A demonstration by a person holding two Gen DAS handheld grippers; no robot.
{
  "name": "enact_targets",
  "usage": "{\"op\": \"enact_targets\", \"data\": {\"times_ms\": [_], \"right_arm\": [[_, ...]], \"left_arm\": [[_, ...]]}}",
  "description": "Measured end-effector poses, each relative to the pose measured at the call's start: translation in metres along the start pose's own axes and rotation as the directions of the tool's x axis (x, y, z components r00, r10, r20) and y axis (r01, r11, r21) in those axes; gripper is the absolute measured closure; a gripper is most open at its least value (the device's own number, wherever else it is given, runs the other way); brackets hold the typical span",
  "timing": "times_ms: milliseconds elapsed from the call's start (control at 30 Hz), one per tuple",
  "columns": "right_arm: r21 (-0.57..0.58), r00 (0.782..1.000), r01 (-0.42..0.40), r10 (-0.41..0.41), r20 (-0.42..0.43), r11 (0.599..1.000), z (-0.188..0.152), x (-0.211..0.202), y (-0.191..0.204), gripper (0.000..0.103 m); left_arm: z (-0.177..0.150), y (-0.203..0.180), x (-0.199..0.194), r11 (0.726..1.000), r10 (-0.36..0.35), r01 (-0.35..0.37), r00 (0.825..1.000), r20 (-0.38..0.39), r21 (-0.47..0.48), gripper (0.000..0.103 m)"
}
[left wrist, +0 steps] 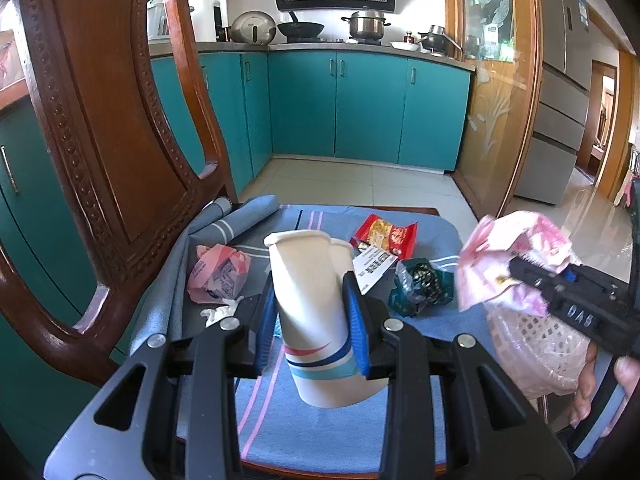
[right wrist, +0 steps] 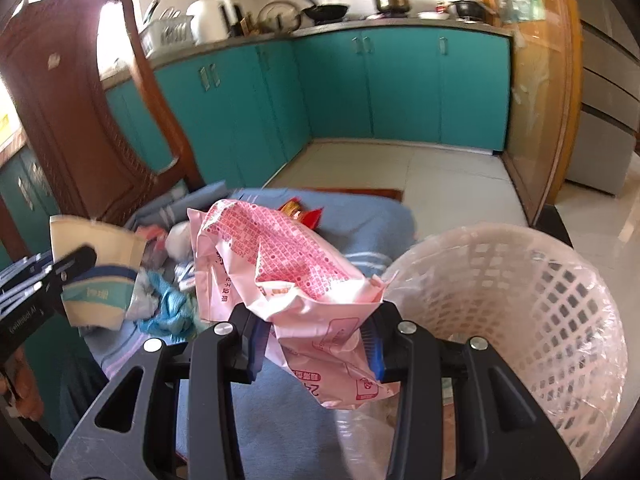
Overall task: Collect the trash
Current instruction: 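Carry the pink bag and the paper cup toward the white basket with both tools, then release the pink bag into the basket with the right tool while the left tool drops the cup in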
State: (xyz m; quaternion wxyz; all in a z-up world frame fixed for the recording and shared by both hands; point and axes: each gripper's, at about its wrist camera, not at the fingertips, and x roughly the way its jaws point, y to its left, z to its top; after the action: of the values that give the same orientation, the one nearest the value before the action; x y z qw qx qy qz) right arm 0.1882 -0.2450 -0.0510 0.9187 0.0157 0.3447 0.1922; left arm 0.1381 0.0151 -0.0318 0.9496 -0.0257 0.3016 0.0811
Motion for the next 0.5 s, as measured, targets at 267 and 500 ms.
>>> {"op": "enact_targets", "data": {"times_ms": [267, 500], "right_arm": [[0.102, 0.984, 0.158, -0.166, 0.069, 0.982, -0.003, -0.040, -0.064, 0.063], [0.158, 0.957, 0.284, -0.289, 0.003, 0.946, -0.019, -0.051, -0.108, 0.063]], "left_arm": [[0.010, -0.017, -0.004, 0.998, -0.069, 0.069, 0.997, 0.018, 0.004, 0.070], [0.016, -0.052, -0.001, 0.986, -0.163, 0.163, 0.986, 0.016, 0.039, 0.070]]}}
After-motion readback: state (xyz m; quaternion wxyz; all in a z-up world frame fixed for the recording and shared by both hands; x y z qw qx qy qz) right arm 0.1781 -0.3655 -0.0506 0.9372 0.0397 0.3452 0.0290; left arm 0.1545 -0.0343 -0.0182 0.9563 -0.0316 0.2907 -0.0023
